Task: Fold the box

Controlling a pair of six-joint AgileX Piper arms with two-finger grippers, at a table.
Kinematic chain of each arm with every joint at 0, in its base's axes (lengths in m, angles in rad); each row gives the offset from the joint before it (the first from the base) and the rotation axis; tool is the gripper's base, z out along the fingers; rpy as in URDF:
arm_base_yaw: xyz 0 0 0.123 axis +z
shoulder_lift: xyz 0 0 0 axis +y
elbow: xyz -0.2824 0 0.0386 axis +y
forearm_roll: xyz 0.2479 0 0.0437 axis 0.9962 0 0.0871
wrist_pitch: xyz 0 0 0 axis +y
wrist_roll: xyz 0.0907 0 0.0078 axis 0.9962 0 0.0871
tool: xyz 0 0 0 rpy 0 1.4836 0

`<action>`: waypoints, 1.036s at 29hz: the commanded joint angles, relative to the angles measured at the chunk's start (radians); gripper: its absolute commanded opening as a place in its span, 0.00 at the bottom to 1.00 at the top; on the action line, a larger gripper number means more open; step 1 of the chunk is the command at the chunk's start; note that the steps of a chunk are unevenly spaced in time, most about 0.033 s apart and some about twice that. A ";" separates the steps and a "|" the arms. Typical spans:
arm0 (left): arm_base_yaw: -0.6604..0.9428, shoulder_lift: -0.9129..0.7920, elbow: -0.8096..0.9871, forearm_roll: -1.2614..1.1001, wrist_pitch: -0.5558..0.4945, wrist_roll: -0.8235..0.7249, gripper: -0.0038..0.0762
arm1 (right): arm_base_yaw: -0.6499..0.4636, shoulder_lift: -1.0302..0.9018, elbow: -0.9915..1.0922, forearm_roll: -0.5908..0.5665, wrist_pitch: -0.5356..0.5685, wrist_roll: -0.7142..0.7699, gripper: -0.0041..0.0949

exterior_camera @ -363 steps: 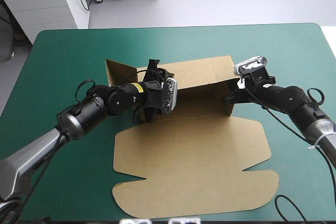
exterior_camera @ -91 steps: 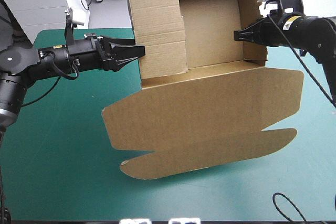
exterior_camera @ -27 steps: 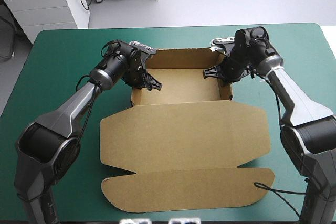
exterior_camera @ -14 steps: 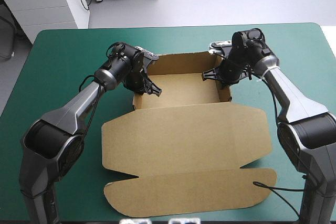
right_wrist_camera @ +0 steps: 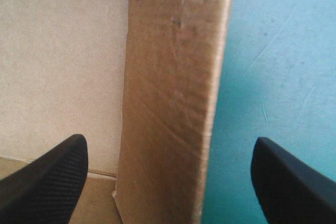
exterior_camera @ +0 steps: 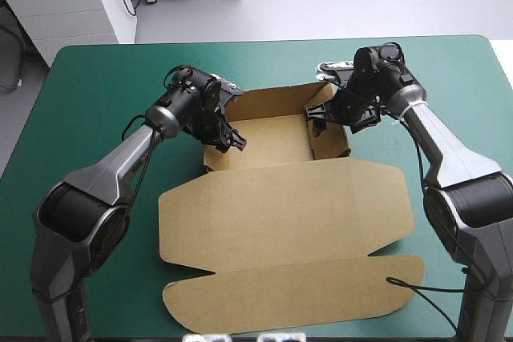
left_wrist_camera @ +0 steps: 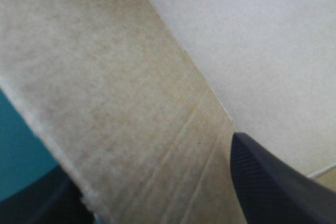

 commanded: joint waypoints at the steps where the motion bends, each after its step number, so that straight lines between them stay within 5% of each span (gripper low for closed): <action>1: -0.007 -0.070 -0.024 -0.004 -0.009 -0.013 0.66 | 0.000 -0.063 -0.030 0.013 0.009 -0.003 0.83; 13: -0.007 -0.217 -0.024 0.072 -0.001 -0.054 0.62 | 0.000 -0.141 -0.034 -0.024 0.009 -0.038 0.81; 17: -0.007 -0.281 -0.024 0.080 0.041 -0.012 0.47 | 0.000 -0.170 -0.034 -0.021 0.009 -0.059 0.81; 23: -0.007 -0.436 -0.013 0.118 0.082 0.027 0.04 | 0.000 -0.195 -0.034 -0.017 0.009 -0.063 0.81; 30: -0.007 -0.673 0.068 0.077 0.082 0.120 0.04 | 0.000 -0.195 -0.034 -0.021 0.009 -0.079 0.81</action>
